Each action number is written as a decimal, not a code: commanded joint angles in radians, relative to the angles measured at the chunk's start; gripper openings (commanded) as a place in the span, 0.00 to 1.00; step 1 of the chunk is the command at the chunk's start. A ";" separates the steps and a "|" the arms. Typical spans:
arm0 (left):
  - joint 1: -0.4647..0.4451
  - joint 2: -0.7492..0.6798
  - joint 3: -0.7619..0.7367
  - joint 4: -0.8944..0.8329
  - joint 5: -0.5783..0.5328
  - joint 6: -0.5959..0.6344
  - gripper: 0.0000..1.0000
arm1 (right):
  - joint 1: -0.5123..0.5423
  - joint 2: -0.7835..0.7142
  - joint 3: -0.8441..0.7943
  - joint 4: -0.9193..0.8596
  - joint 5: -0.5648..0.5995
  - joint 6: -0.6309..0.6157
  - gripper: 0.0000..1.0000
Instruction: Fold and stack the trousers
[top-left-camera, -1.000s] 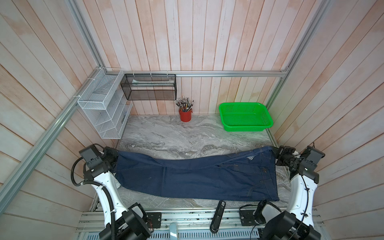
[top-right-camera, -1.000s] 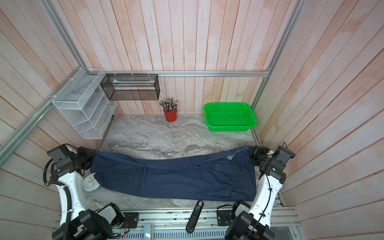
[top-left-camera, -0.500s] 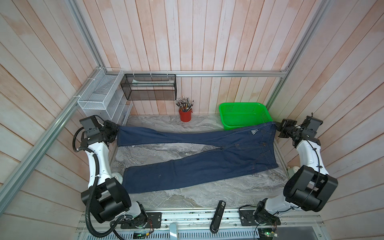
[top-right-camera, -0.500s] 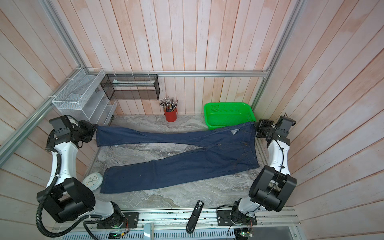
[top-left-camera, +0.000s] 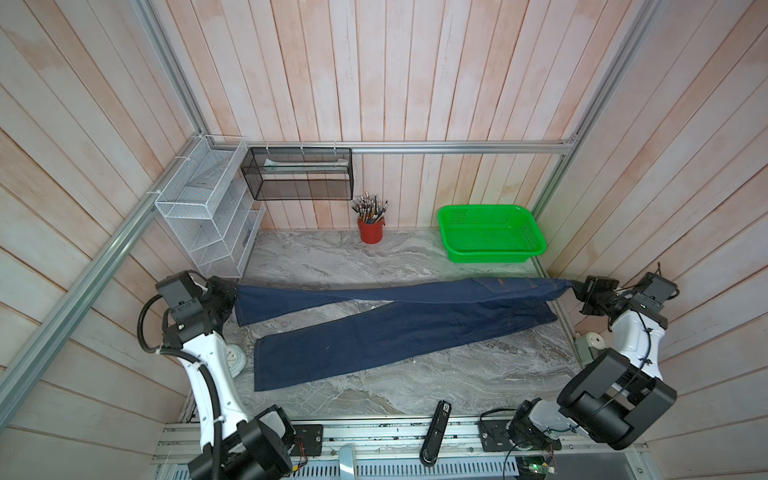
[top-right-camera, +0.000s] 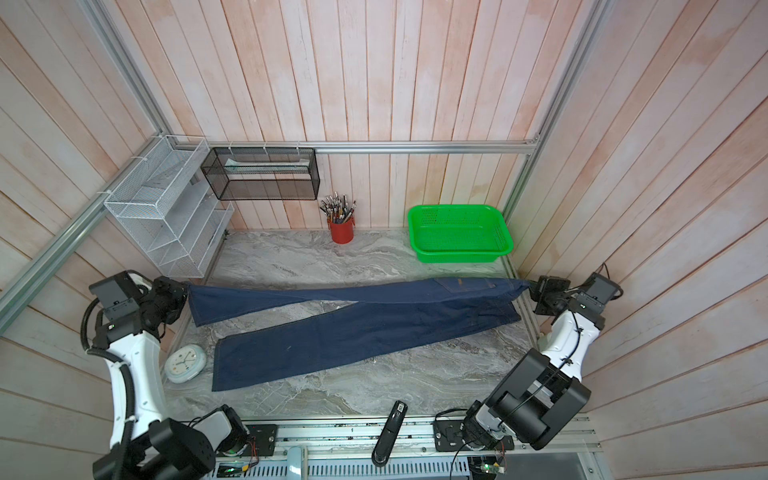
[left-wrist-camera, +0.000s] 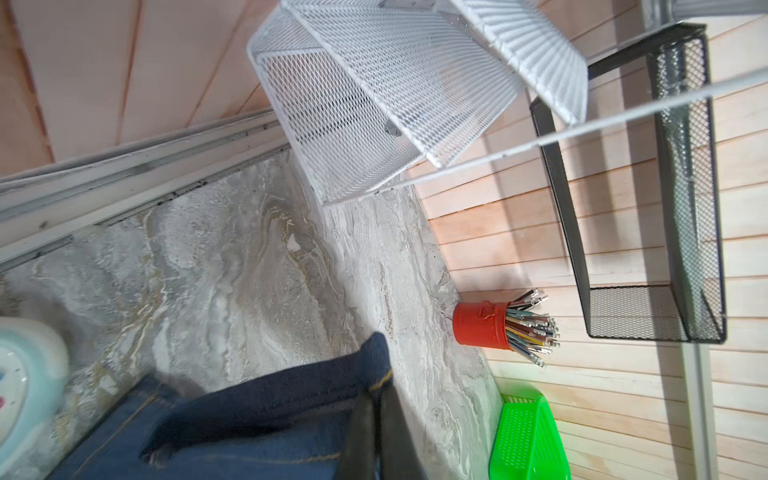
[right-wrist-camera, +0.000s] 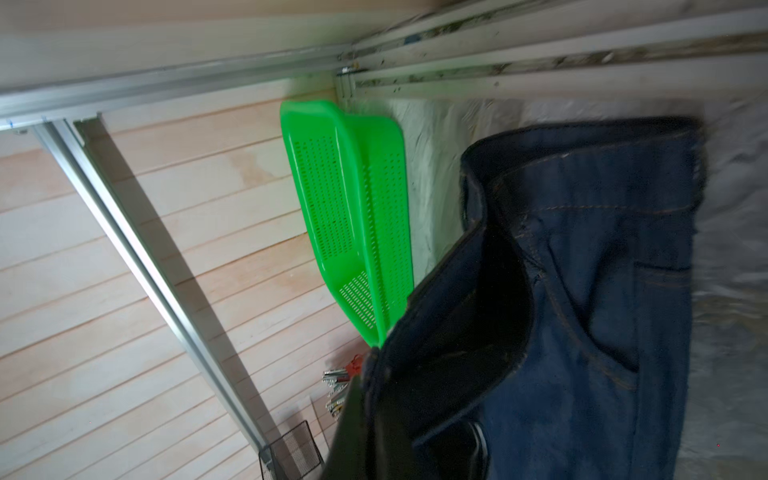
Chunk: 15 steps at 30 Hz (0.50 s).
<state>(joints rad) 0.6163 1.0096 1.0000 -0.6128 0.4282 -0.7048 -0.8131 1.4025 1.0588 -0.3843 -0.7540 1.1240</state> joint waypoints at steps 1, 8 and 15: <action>0.003 -0.042 -0.115 -0.039 -0.024 0.064 0.00 | -0.012 0.067 -0.032 -0.083 -0.003 -0.207 0.00; 0.003 -0.021 -0.322 0.078 -0.011 0.059 0.00 | -0.008 0.178 -0.071 -0.038 0.028 -0.285 0.00; 0.001 0.057 -0.135 0.120 0.015 0.014 0.00 | 0.071 0.212 0.119 -0.006 0.015 -0.184 0.00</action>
<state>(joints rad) 0.6163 1.0515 0.7341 -0.5831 0.4278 -0.6765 -0.7830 1.6104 1.0546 -0.4271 -0.7383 0.9070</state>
